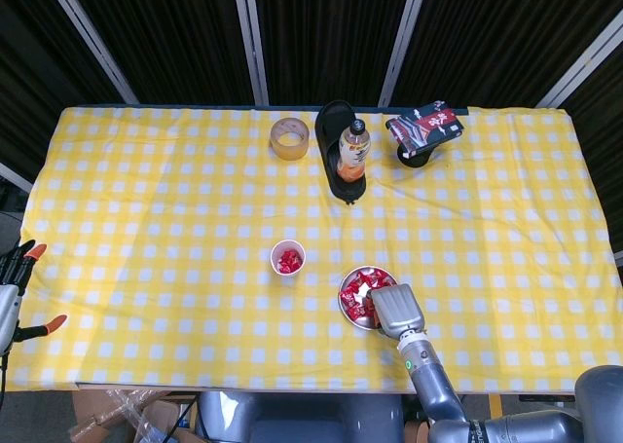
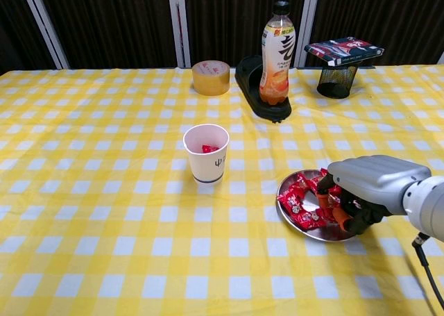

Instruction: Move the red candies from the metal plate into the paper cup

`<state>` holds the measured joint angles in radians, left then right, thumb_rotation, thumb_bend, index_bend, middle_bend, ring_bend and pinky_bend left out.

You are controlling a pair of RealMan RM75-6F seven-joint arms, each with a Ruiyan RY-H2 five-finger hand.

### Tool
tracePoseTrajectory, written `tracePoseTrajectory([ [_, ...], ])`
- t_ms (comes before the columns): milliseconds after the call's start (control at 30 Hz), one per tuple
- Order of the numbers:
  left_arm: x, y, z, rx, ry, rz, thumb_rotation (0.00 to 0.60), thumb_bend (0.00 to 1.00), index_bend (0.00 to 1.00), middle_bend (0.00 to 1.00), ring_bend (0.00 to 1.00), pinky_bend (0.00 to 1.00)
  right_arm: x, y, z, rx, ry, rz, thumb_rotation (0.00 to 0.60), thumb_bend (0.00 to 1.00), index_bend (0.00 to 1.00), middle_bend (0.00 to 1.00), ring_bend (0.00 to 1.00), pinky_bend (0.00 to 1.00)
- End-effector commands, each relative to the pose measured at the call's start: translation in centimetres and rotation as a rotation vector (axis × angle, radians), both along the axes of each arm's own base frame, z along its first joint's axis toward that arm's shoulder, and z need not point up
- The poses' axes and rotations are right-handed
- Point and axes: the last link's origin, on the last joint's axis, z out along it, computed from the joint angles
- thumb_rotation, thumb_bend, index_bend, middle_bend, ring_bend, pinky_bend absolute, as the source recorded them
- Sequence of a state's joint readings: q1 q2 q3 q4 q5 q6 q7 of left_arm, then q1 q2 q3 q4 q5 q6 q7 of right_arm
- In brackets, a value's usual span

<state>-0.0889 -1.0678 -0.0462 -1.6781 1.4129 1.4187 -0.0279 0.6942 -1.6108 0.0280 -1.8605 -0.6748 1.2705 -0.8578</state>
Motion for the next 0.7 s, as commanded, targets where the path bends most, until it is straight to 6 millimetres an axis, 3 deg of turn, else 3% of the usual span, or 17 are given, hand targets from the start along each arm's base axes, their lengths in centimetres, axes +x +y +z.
tracePoseTrajectory([
  [33,0.0,0.0,0.0,0.0,-0.001,0.0,0.6,0.05,0.0,0.0,0.0,0.0,0.2,0.1,0.1,-0.003,-0.012,0.005,0.6,0.66,0.56,0.89,0.9,0.9],
  [467,0.0,0.0,0.0,0.002,-0.001,0.001,0.6,0.05,0.0,0.0,0.0,0.0,2.6,-1.0,1.8,-0.053,-0.071,0.039,0.6,0.66,0.56,0.89,0.9,0.9],
  [700,0.0,0.1,0.0,0.0,-0.006,0.008,0.6,0.05,0.0,0.0,0.0,0.0,6.6,-2.6,3.4,-0.092,-0.13,0.098,0.6,0.66,0.56,0.89,0.9,0.9],
])
